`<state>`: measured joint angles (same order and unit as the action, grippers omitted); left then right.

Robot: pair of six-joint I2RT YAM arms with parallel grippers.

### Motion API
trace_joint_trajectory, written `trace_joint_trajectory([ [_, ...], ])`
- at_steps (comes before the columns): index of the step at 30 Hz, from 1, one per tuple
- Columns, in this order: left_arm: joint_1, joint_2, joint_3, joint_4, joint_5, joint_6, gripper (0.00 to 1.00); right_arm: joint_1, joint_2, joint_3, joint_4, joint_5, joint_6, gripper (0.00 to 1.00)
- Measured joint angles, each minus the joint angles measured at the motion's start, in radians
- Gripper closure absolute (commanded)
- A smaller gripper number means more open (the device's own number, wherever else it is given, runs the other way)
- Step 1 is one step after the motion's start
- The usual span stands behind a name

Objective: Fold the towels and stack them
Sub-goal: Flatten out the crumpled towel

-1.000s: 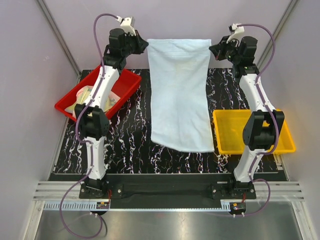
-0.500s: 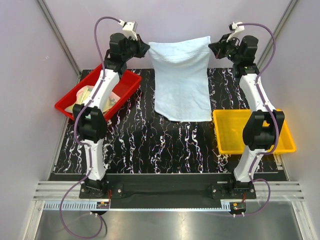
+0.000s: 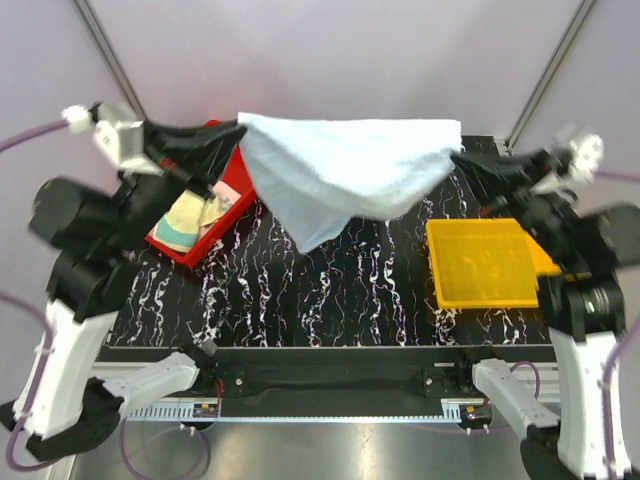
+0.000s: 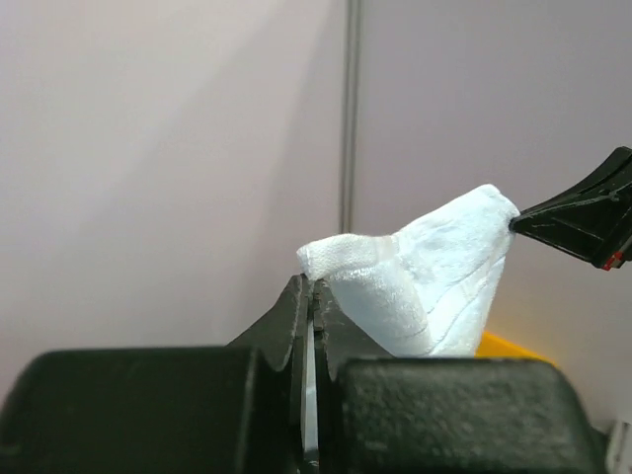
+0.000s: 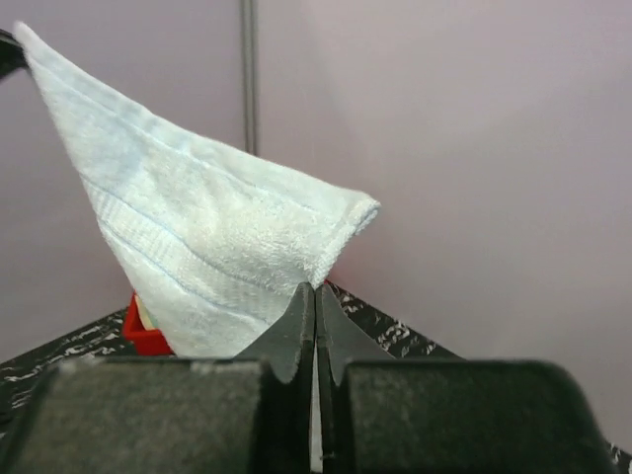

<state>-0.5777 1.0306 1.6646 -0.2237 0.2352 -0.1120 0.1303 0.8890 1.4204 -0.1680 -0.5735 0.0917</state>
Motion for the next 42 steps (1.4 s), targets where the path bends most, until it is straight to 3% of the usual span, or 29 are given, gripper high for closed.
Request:
trace_joint_trajectory([
  [5,-0.061,-0.09,0.023,-0.074,0.003,-0.064,1.0,0.0,-0.174,0.061,-0.064,-0.051,0.068,1.0],
  [14,-0.062,0.092,0.187,-0.207,-0.106,-0.051,1.0,0.0,-0.098,0.124,-0.065,0.0,0.078,1.0],
  [22,0.124,0.428,0.27,-0.193,-0.13,-0.037,1.0,-0.021,0.329,0.152,-0.008,0.127,-0.027,1.0],
  [27,0.249,0.787,0.482,-0.151,-0.084,-0.049,1.0,-0.094,0.703,0.318,0.026,0.124,-0.056,1.0],
  [31,0.277,0.999,0.586,-0.116,-0.053,-0.045,1.0,-0.121,0.871,0.346,0.094,0.088,-0.061,1.0],
  [36,0.277,1.134,0.599,-0.074,-0.018,-0.034,1.0,-0.121,1.0,0.351,0.183,0.039,-0.06,1.0],
  [42,0.278,1.152,0.519,0.002,0.01,-0.01,1.0,-0.12,1.067,0.3,0.29,-0.003,-0.05,1.0],
])
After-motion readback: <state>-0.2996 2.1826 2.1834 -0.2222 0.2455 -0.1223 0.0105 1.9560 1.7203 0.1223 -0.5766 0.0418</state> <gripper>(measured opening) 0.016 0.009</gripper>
